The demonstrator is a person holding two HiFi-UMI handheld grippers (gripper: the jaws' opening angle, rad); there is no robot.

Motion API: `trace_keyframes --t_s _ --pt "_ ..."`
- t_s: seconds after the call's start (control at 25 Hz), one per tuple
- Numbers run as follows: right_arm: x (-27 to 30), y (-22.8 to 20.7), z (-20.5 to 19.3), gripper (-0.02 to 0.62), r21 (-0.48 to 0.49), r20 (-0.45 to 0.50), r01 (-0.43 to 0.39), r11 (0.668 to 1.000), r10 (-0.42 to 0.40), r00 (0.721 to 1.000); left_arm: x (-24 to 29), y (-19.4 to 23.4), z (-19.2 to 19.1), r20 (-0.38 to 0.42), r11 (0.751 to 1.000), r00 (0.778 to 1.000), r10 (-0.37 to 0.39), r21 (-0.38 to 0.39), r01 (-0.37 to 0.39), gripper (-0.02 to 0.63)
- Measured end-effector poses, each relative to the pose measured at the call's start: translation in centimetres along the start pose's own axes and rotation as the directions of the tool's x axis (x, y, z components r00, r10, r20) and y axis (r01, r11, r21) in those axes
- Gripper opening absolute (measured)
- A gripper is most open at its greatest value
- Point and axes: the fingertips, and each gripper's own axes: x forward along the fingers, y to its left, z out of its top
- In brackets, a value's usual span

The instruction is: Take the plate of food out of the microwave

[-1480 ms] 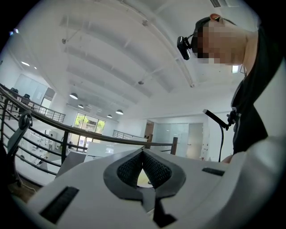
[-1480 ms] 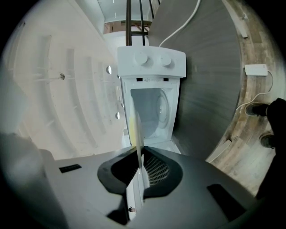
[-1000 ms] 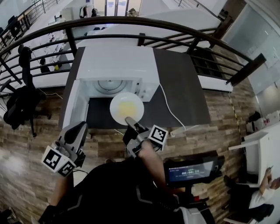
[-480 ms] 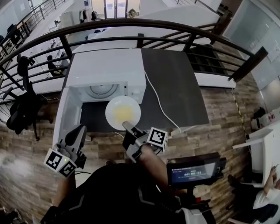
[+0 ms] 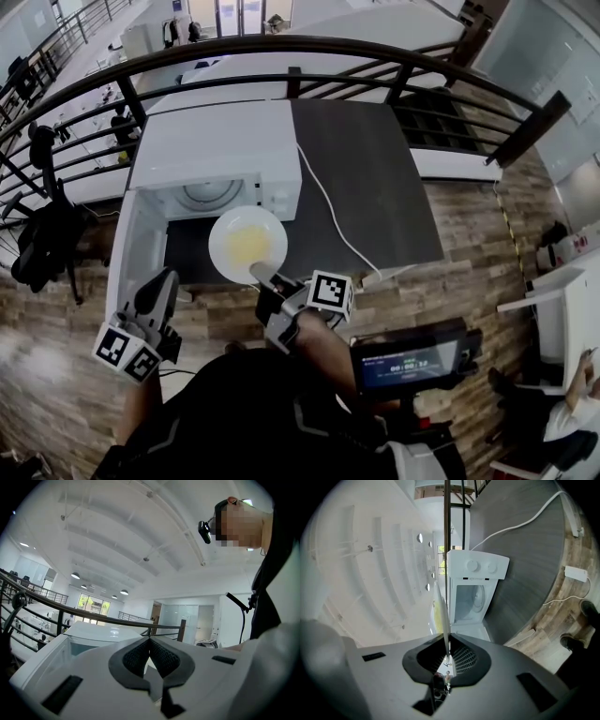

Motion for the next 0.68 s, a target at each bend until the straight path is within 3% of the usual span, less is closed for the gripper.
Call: trace_keyframes --t_s 0.36,0.52,0.68 --pt "0.4 0.5 -0.4 0.021 -0.009 -0.024 0.000 1.000 -0.001 1.000 -0.5 0.4 0.6 0.010 1.000 1.000 0.017 0.001 -0.017 0.002" --pt "0.6 0.6 -0.4 0.021 -0.016 -0.021 0.003 1.000 -0.003 1.000 -0.5 0.7 0.4 -0.021 0.999 1.000 0.024 0.036 -0.023 0.002" --pt "1.1 1.0 -0.9 0.021 -0.021 -0.031 0.002 1.000 -0.002 1.000 -0.9 0.6 1.3 0.007 0.998 1.000 0.015 0.053 -0.015 0.002"
